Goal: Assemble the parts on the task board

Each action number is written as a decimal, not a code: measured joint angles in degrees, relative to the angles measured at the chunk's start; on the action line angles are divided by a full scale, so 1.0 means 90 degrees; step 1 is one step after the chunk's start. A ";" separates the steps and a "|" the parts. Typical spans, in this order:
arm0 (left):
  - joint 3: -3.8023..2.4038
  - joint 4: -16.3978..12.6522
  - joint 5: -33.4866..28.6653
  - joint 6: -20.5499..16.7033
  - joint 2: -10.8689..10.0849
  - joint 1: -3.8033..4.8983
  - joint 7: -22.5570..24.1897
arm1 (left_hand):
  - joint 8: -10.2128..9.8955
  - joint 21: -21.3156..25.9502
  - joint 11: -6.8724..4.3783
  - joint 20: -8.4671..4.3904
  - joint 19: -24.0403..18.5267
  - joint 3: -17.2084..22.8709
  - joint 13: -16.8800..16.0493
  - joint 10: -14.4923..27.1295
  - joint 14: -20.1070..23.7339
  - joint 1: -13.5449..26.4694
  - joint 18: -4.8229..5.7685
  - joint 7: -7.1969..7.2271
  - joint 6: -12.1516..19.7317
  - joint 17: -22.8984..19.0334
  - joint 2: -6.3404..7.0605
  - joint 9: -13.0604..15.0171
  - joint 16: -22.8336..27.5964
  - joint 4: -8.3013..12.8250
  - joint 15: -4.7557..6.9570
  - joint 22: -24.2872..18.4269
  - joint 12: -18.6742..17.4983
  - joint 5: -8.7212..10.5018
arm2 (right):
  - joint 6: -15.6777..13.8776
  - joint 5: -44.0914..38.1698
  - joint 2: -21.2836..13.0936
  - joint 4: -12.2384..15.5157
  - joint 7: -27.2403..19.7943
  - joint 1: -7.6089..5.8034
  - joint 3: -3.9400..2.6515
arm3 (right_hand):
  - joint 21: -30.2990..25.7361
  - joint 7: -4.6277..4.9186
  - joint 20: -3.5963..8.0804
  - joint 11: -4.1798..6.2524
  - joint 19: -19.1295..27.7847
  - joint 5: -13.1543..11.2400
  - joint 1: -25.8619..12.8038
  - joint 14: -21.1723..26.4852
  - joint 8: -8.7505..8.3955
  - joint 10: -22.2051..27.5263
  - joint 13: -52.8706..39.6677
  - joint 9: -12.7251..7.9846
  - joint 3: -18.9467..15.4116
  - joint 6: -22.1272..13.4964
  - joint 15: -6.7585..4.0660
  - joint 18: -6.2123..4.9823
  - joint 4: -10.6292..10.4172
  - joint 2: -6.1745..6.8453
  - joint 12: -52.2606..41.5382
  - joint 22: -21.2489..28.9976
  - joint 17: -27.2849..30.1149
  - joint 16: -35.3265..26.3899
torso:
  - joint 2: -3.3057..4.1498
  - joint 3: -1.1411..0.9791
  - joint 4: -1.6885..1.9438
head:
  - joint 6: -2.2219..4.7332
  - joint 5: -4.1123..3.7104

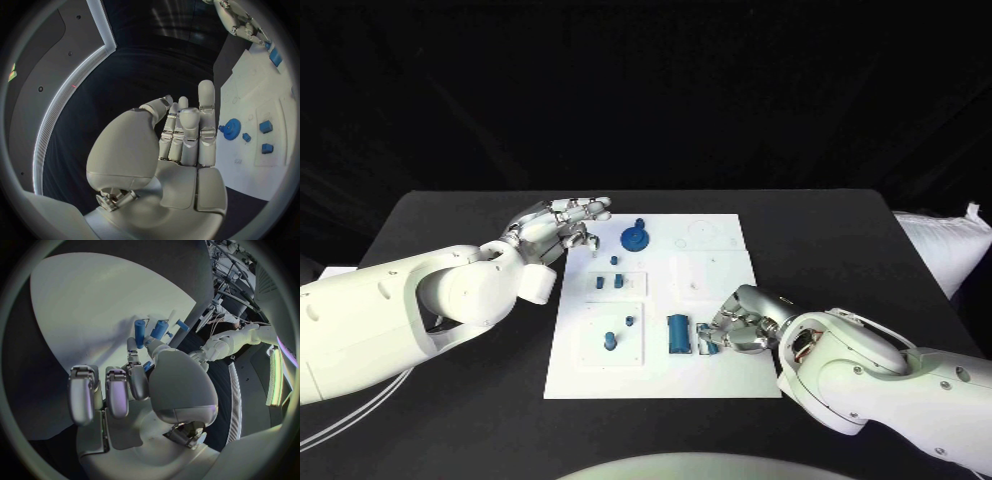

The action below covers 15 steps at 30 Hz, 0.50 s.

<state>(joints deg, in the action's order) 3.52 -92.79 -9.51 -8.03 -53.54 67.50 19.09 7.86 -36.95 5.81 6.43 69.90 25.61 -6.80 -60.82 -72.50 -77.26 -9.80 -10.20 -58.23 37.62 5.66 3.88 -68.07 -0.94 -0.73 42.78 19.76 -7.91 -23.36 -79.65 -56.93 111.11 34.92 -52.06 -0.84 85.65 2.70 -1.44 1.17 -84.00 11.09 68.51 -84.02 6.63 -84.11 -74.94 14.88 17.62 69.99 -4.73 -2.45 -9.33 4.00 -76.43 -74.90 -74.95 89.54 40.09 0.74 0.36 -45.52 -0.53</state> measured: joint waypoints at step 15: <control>0.0000 -0.0001 0.0000 0.0002 0.0002 0.0000 -0.0013 | 0.0000 0.0000 0.0000 0.0000 0.0000 0.0000 0.0000 0.0000 0.0000 0.0000 0.0000 0.0000 0.0000 -0.0007 0.0000 0.0000 0.0000 0.0000 0.0000 0.0000 0.0000 0.0000 | 0.0134 -0.0007 0.0060 -0.0064 0.0034 -0.0005 -0.0007 | 0.0000 -0.0019 0.0027 0.0018 0.0001 0.0002 -0.0168 0.0000 0.0099 0.0019 0.0001 0.0079 -0.0233 0.0019 0.0001 -0.0009 -0.0106 -0.0038 0.0142 -0.0005 0.0001 0.0000 | -0.0003 0.0000 0.0001 | 0.0007 0.0005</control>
<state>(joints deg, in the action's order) 3.52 -92.80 -9.51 -8.01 -53.52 67.50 18.98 7.86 -36.95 5.81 6.43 69.90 25.61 -6.80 -60.82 -72.50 -77.26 -9.80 -10.20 -58.23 37.55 5.66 3.88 -68.07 -0.94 -0.73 42.78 19.76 -7.91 -22.15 -79.72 -56.39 110.53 35.22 -52.10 -0.91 85.65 2.53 -1.20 1.33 -83.99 11.11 67.00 -84.02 7.52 -83.94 -74.93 15.60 15.53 70.16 -4.73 -2.53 -10.29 3.66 -75.16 -74.94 -74.94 89.54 40.06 0.74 0.36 -45.46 -0.48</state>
